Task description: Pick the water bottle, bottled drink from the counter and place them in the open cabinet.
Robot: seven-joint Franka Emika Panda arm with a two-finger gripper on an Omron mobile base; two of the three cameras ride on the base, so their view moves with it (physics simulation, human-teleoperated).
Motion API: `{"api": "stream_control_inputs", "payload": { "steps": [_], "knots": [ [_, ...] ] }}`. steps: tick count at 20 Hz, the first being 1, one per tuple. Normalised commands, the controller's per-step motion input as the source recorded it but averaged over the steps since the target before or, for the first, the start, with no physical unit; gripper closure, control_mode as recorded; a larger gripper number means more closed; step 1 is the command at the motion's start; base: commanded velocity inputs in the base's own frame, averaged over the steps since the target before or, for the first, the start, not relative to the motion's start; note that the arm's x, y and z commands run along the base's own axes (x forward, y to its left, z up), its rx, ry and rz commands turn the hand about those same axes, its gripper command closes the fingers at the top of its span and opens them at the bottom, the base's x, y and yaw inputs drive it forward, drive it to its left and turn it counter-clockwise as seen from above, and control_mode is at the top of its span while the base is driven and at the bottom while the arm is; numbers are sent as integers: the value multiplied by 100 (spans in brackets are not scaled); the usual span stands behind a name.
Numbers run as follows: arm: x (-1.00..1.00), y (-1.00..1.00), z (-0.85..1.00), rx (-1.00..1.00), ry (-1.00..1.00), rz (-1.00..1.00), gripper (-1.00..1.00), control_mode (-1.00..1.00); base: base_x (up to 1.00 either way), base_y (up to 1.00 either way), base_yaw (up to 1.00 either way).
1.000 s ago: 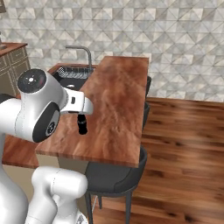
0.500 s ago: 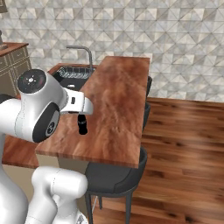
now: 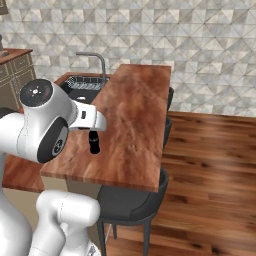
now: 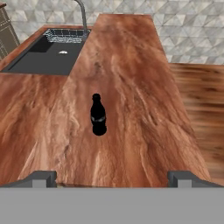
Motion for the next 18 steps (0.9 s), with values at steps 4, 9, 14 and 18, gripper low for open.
{"api": "stream_control_inputs", "payload": {
  "steps": [4, 9, 14, 18],
  "knots": [
    [0, 0, 0, 0, 0, 0, -100, 100, 0, 0, 0],
    [0, 0, 0, 0, 0, 0, -100, -100, 0, 0, 0],
    [0, -6, 0, 0, 0, 23, -100, -100, 0, 0, 0],
    [0, -7, 0, 0, 0, 42, -100, -100, 0, 0, 0]
  ]
}}
